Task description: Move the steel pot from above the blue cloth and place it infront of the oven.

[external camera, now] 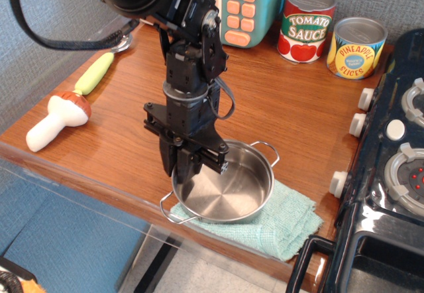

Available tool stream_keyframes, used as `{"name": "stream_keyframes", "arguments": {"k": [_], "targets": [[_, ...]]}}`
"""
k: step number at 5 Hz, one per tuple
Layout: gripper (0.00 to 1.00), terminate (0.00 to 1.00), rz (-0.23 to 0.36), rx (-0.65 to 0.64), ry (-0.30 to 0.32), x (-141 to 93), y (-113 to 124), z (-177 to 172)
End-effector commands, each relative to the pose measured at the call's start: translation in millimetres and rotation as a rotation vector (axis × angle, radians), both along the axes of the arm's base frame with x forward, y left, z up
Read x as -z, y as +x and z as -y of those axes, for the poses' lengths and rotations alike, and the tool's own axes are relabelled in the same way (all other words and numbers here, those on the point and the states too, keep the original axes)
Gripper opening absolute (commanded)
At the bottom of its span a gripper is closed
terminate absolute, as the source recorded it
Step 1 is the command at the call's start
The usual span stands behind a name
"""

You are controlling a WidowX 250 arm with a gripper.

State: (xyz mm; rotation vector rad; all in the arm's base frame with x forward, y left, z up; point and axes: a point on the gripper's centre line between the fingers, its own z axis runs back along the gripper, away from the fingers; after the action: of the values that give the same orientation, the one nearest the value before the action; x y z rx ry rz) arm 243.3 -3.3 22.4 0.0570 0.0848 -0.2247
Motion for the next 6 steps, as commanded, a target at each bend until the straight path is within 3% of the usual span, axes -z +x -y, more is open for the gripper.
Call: {"name": "stream_keyframes", "arguments": {"k": [1,2,3,5,6], "targets": [[0.0,0.0,0.095,0.04,-0.078,-53.7,15.1,-7.9],[0.0,0.0,0.158,0.0,-0.12,-87.2,39.7,-25.2],[0.0,0.0,0.162,-0.108,-0.105,-88.2,80.3,-64.2],[0.0,0.0,0.136,-0.247,-0.028,-53.1,136.1,-116.9],[0.0,0.0,0.133,-0.284,0.003,-47.2,145.7,-133.1]]}}
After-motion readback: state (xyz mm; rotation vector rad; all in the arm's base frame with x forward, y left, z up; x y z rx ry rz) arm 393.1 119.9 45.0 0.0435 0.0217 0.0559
